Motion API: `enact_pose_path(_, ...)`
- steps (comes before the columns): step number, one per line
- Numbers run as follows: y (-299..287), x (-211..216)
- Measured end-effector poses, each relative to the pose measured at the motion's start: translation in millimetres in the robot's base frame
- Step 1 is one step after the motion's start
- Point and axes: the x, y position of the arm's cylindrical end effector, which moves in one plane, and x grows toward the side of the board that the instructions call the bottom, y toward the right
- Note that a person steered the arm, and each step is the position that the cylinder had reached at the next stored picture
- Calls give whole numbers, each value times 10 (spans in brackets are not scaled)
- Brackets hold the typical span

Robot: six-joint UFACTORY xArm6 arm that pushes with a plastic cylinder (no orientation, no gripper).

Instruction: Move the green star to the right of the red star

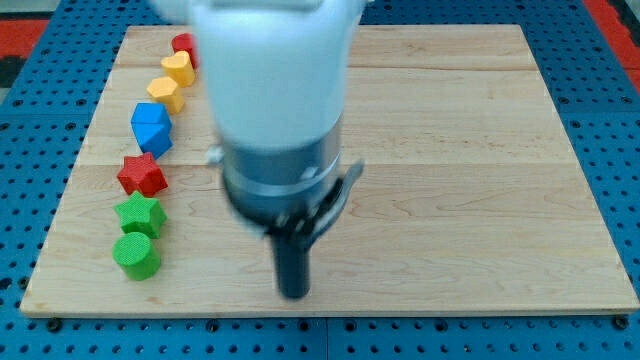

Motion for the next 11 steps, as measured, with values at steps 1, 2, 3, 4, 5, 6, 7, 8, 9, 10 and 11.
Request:
enact_pose_path(1,-964,-5)
enact_pose_path(2,-2021,-73)
enact_pose_path(3,-1977,-443)
enact_pose_path(4,-1498,-637)
enact_pose_path(5,-1051,-1013)
enact_pose_path(6,-955,-1199)
enact_pose_path(7,-903,-1025)
enact_pose_path(8,-922,-937)
enact_pose_path(9,-964,-1164)
enact_pose_path(10,-806,-1421)
enact_pose_path(11,-747,-1329)
